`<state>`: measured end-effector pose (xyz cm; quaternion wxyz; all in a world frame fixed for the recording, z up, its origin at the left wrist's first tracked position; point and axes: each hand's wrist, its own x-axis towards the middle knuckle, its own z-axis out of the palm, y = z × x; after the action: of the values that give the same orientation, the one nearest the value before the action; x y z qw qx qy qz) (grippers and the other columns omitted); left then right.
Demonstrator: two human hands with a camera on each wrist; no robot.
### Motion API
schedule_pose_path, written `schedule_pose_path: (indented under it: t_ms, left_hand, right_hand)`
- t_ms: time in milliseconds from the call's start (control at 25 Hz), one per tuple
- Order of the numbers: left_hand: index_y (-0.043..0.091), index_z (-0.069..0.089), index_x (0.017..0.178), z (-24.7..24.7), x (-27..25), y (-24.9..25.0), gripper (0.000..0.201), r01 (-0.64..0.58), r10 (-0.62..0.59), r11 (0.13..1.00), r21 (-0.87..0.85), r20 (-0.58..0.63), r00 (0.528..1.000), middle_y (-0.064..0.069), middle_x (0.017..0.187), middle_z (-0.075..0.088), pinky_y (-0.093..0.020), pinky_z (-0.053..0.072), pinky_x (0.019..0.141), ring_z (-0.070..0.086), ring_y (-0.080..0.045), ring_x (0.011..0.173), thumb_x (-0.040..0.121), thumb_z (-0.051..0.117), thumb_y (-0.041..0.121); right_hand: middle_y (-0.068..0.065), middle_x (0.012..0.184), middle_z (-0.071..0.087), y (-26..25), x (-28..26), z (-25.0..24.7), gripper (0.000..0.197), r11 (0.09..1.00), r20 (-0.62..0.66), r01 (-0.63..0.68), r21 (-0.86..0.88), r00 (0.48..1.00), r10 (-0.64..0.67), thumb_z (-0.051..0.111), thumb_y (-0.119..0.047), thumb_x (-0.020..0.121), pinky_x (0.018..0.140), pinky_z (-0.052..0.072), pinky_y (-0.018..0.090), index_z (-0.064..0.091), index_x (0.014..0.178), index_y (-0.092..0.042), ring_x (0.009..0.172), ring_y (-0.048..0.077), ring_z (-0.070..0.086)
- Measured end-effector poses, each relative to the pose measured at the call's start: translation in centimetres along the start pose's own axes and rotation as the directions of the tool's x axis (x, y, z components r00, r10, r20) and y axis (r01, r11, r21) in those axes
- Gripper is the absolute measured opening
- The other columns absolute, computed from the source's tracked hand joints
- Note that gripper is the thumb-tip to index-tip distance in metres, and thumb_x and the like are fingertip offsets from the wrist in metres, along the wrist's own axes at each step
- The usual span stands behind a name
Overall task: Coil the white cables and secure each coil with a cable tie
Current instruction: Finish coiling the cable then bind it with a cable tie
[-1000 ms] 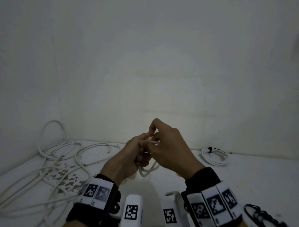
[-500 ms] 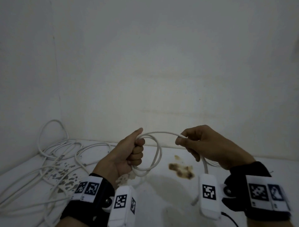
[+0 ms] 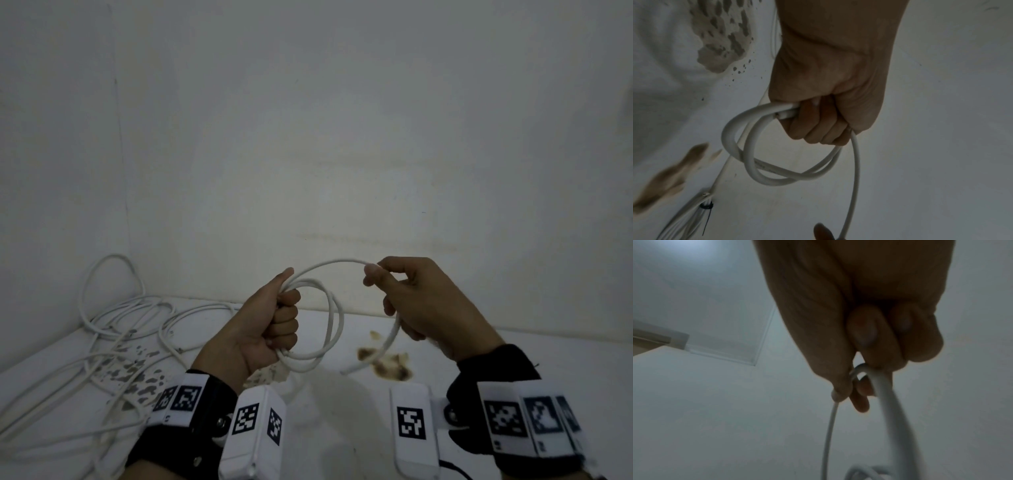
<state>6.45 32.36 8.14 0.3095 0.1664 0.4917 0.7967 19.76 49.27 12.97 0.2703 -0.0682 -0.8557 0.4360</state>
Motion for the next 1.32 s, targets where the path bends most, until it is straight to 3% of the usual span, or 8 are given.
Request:
schedule_pose_path:
  t_ms: [120,320,440,600,920,1160,1240,1320]
  left_hand:
    - [0.024,0.029,0.049,0.4,-0.4,0.4,0.056,0.018,-0.018,1.000,-0.002,0.067,0.998,0.009,0.033,0.017,-0.010,0.009,0.033,0.008,-0.005,0.027,0.096,0.040,0.052]
    - [0.024,0.030,0.047,1.0,-1.0,0.4,0.051,0.060,-0.053,0.997,-0.041,0.156,0.986,0.010,0.036,0.011,-0.010,0.006,0.036,0.000,-0.009,0.035,0.084,0.047,0.053]
    - [0.023,0.030,0.050,1.1,-0.6,0.1,0.056,0.031,-0.027,0.998,-0.050,0.092,0.995,0.009,0.035,0.015,-0.010,0.009,0.033,0.008,-0.005,0.027,0.096,0.040,0.054]
    - [0.023,0.031,0.053,1.0,-0.1,-0.1,0.056,-0.014,0.016,1.000,0.027,-0.067,0.998,0.008,0.041,0.017,-0.013,0.011,0.031,0.013,-0.006,0.029,0.099,0.040,0.055]
    - [0.022,0.033,0.055,2.4,-0.8,-0.2,0.058,0.009,0.025,0.962,0.274,-0.120,0.992,0.006,0.049,0.019,-0.017,0.013,0.033,0.013,-0.008,0.037,0.096,0.040,0.062]
    - [0.022,0.033,0.057,2.5,-1.1,-0.1,0.055,0.006,0.036,0.946,0.325,-0.123,0.992,0.006,0.051,0.019,-0.020,0.015,0.035,0.013,-0.010,0.040,0.098,0.039,0.058]
    - [0.022,0.035,0.059,2.5,-1.1,-0.1,0.054,-0.002,0.052,0.952,0.307,-0.154,0.987,0.006,0.051,0.020,-0.021,0.015,0.035,0.014,-0.010,0.040,0.098,0.041,0.058]
    - [0.021,0.036,0.060,2.3,-1.0,0.0,0.053,-0.013,0.071,0.960,0.279,-0.197,0.978,0.005,0.051,0.021,-0.021,0.014,0.035,0.014,-0.010,0.039,0.096,0.044,0.059]
  right_hand:
    - [0.008,0.060,0.068,0.7,0.5,0.7,0.025,0.999,-0.155,0.003,0.036,0.988,0.003,0.060,-0.036,0.097,0.058,0.060,0.038,0.071,0.083,-0.018,0.047,0.024,0.068]
    - [0.005,0.070,0.073,1.9,1.3,2.1,0.028,0.997,-0.350,0.015,0.080,0.937,0.014,0.066,-0.039,0.093,0.070,0.061,0.039,0.067,0.084,-0.013,0.057,0.013,0.072]
    - [0.013,0.078,0.076,1.8,1.3,3.3,0.034,0.904,-0.150,-0.128,0.407,0.967,0.204,0.065,-0.037,0.095,0.057,0.059,0.035,0.066,0.088,-0.003,0.061,0.022,0.072]
    - [0.014,0.064,0.071,1.8,1.2,4.7,0.037,0.674,0.111,-0.368,0.640,0.913,0.393,0.053,-0.033,0.102,0.049,0.055,0.030,0.061,0.082,-0.003,0.055,0.024,0.069]
    - [0.004,0.042,0.039,2.6,1.4,7.1,0.038,0.362,0.287,-0.520,0.774,0.797,0.532,0.039,-0.028,0.108,0.053,0.055,0.038,0.047,0.077,-0.008,0.029,0.015,0.037]
    - [0.001,0.046,0.039,2.0,1.1,6.9,0.040,0.398,0.366,-0.558,0.728,0.807,0.462,0.052,-0.048,0.099,0.037,0.034,0.021,0.049,0.083,-0.012,0.036,0.014,0.033]
    - [0.000,0.053,0.038,1.7,0.7,6.7,0.042,0.529,0.403,-0.543,0.652,0.839,0.365,0.073,-0.049,0.084,0.044,0.034,0.025,0.052,0.086,-0.013,0.043,0.013,0.034]
    - [0.003,0.064,0.045,1.7,0.3,6.7,0.048,0.740,0.374,-0.430,0.518,0.891,0.256,0.086,-0.016,0.075,0.049,0.043,0.030,0.051,0.108,-0.012,0.046,0.015,0.043]
